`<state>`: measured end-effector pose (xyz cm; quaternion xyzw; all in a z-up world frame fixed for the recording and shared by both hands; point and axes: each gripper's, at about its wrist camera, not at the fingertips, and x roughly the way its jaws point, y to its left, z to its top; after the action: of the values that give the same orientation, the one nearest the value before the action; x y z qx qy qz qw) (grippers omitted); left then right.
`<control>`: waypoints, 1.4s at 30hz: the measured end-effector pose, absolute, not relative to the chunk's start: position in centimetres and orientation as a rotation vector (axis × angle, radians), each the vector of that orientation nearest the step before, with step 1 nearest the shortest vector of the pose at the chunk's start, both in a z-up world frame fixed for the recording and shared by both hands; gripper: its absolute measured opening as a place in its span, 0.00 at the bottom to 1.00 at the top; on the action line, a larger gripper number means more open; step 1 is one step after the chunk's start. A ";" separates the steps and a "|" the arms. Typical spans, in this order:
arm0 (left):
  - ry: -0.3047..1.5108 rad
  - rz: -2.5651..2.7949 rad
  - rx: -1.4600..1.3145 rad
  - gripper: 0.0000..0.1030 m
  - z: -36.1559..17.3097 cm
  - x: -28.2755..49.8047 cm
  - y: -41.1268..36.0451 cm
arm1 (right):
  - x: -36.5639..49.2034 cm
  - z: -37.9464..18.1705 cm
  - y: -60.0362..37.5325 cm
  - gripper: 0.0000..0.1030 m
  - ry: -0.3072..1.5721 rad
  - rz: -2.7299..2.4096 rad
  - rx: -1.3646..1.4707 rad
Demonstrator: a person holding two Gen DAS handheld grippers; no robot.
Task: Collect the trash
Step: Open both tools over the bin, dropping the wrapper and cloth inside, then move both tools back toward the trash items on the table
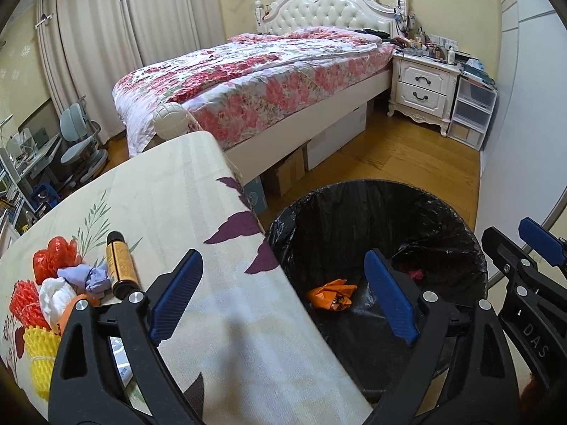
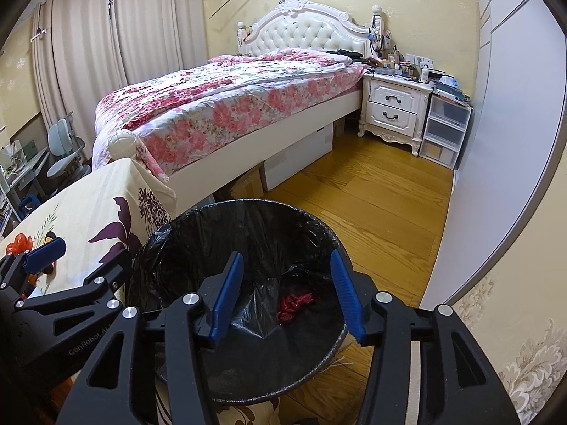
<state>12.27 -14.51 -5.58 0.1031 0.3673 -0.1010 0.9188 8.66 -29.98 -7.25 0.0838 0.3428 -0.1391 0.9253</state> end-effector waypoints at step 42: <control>0.826 0.122 0.044 0.78 -4.9 5.4 6.5 | 4.8 -6.2 -13.7 0.62 0.751 0.039 0.047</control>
<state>5.44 6.45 -4.88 0.0215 0.4010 0.0594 0.9139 4.84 -13.71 -6.23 0.0231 0.3665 0.0189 0.9299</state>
